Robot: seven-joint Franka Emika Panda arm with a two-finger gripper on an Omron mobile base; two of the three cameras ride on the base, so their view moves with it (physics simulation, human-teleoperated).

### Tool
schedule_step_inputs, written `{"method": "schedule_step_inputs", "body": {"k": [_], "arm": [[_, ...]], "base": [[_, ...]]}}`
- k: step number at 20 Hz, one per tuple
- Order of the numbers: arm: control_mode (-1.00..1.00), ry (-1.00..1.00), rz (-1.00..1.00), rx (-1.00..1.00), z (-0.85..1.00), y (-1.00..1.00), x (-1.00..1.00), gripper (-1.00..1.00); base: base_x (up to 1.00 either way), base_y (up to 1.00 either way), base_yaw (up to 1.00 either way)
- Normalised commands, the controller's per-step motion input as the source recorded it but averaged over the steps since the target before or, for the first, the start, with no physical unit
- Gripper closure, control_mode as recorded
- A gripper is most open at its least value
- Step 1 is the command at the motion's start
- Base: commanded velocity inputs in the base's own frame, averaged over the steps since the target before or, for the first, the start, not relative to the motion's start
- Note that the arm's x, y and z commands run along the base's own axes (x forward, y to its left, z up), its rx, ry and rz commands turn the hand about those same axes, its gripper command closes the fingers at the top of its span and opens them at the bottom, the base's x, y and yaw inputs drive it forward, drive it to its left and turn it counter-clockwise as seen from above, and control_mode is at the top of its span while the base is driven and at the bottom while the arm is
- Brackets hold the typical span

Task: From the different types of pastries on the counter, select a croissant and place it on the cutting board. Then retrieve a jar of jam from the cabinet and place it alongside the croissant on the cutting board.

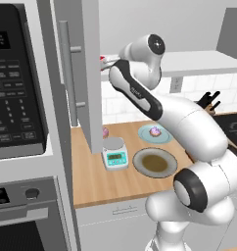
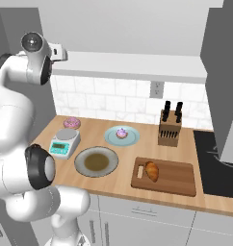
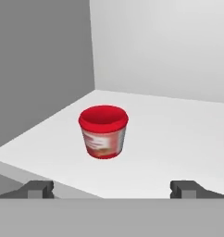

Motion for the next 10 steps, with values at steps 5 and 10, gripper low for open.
{"method": "schedule_step_inputs", "body": {"k": [5, 10], "arm": [[-1.00, 0.00, 0.00, 0.06, -0.16, 0.18, 0.35, -1.00], [-1.00, 0.00, 0.00, 0.02, 0.01, 0.14, 0.35, -1.00]], "base": [[0.00, 0.00, 0.00], [0.00, 0.00, 0.00]]}}
